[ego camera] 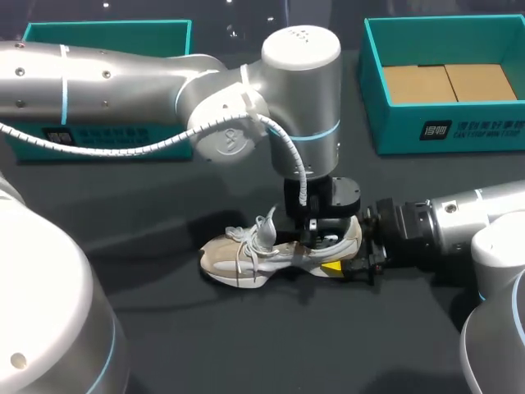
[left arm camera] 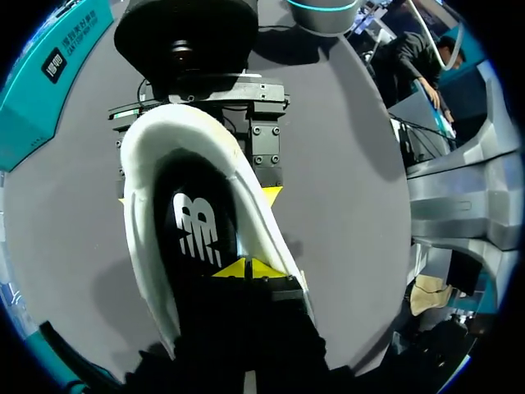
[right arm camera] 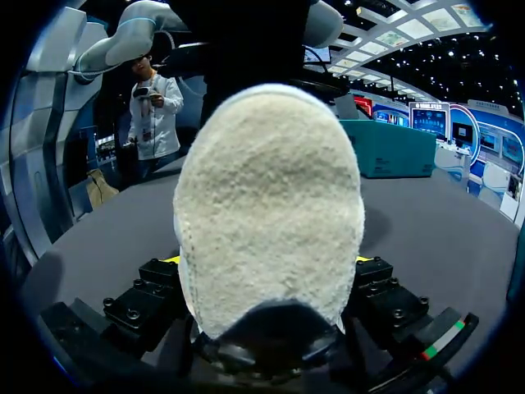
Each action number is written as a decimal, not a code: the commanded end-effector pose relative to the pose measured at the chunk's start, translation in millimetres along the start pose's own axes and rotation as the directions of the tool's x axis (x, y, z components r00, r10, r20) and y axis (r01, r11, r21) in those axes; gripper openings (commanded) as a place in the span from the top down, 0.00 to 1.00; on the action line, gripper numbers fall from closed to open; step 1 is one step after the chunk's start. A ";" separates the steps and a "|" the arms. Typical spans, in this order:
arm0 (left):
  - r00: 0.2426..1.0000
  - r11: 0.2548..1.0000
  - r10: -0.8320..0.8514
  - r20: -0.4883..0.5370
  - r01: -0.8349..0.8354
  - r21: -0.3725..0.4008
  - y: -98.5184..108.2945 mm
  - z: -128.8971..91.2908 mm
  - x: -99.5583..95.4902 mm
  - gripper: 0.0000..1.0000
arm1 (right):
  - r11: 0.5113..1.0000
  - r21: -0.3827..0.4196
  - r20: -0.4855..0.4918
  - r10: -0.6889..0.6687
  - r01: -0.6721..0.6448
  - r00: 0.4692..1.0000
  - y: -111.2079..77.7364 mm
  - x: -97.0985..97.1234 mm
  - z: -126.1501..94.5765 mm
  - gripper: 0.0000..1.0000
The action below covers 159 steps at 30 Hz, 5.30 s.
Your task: Take the shoe out of the shoebox, open the shoe tongue, remove and reinsert the insole, then place the shoe into the shoebox
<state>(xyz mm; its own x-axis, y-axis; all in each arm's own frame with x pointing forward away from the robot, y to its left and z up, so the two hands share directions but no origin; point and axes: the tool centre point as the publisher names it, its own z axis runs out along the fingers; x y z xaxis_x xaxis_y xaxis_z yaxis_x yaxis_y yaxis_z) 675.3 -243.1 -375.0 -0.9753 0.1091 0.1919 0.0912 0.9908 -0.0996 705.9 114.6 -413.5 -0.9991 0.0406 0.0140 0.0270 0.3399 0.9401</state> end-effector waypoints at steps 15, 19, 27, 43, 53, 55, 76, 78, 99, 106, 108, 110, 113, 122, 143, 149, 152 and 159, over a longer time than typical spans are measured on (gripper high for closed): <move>0.987 1.000 0.026 0.157 -0.024 -0.015 -9.6 33.7 -16.0 0.65 | 1.000 0.003 0.001 0.001 -0.001 1.000 -0.4 0.7 -0.1 1.00; 0.978 0.999 0.023 0.205 -0.016 -0.036 -8.0 41.1 -24.2 0.70 | 1.000 0.003 0.001 0.001 -0.001 1.000 -0.4 0.7 -0.1 1.00; 0.965 0.998 -0.019 0.262 0.032 -0.045 1.8 38.2 -45.3 1.00 | 1.000 0.003 0.001 0.001 -0.001 1.000 -0.4 0.7 -0.1 1.00; 0.984 0.981 -0.063 0.166 0.030 0.190 30.8 -15.2 -24.3 1.00 | 1.000 0.003 0.001 0.001 -0.001 1.000 -0.4 0.7 -0.1 1.00; 0.992 0.955 -0.051 0.119 0.014 0.295 35.3 -32.4 -17.9 1.00 | 1.000 0.003 0.001 0.001 -0.001 1.000 -0.4 0.7 -0.1 1.00; 0.992 0.949 -0.048 0.113 0.009 0.317 35.4 -35.3 -16.8 1.00 | 1.000 0.003 0.001 0.001 -0.001 1.000 -0.4 0.7 -0.1 1.00; 0.975 0.904 -0.059 0.215 -0.039 0.426 -21.7 -63.6 -26.2 1.00 | 1.000 0.003 0.001 0.001 -0.001 1.000 -0.4 0.7 -0.1 1.00; 0.967 0.905 -0.077 0.241 -0.034 0.424 -26.0 -63.0 -28.6 1.00 | 1.000 0.003 0.001 0.001 -0.001 1.000 -0.4 0.7 -0.1 1.00; 0.926 0.867 -0.141 0.351 -0.055 0.495 -28.9 -65.4 -8.7 0.53 | 1.000 0.003 0.001 0.001 -0.001 1.000 -0.4 0.7 -0.1 1.00; 0.906 0.854 -0.199 0.374 -0.027 0.519 -32.4 -58.4 -20.1 0.56 | 1.000 0.003 0.001 0.001 -0.001 1.000 -0.4 0.7 -0.1 1.00; 0.902 0.855 -0.205 0.380 -0.024 0.518 -32.6 -55.8 -22.9 0.56 | 1.000 0.003 0.001 0.001 -0.001 1.000 -0.4 0.7 -0.1 1.00; 0.901 0.854 -0.210 0.380 -0.020 0.519 -32.4 -54.8 -24.0 0.56 | 1.000 0.003 0.001 0.001 -0.001 1.000 -0.4 0.7 -0.1 1.00; 0.891 0.853 -0.220 0.398 -0.023 0.522 -32.6 -53.0 -23.2 0.54 | 1.000 0.003 0.001 0.001 -0.001 1.000 -0.4 0.7 -0.1 1.00; 0.871 0.860 -0.237 0.431 -0.019 0.510 -35.4 -41.2 -19.2 0.52 | 1.000 0.003 0.001 0.001 -0.001 1.000 -0.4 0.7 -0.1 1.00; 0.851 0.852 -0.314 0.421 0.056 0.521 -36.7 -31.7 -42.4 1.00 | 1.000 0.003 0.001 0.001 -0.001 1.000 -0.4 0.7 -0.1 1.00; 0.887 0.822 -0.309 0.344 0.066 0.566 -37.5 -55.5 -37.3 1.00 | 1.000 0.003 0.001 0.001 -0.001 1.000 -0.4 0.7 -0.1 1.00; 0.903 0.800 -0.291 0.316 0.048 0.598 -40.8 -74.1 -29.0 1.00 | 1.000 0.003 0.001 0.001 -0.001 1.000 -0.4 0.7 -0.1 1.00; 0.925 0.787 -0.253 0.282 0.027 0.616 -49.8 -103.2 -15.1 1.00 | 1.000 0.003 0.001 0.001 -0.001 1.000 -0.4 0.7 -0.1 1.00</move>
<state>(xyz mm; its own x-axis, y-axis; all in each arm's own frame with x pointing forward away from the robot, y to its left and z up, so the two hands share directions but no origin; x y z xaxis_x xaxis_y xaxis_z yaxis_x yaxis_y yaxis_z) 706.1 -296.6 -285.3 -0.9780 -0.1890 -0.0883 -0.0788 0.7269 -0.6822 706.5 114.3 -413.4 -0.9991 0.0404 0.0147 0.0275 0.3394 0.9403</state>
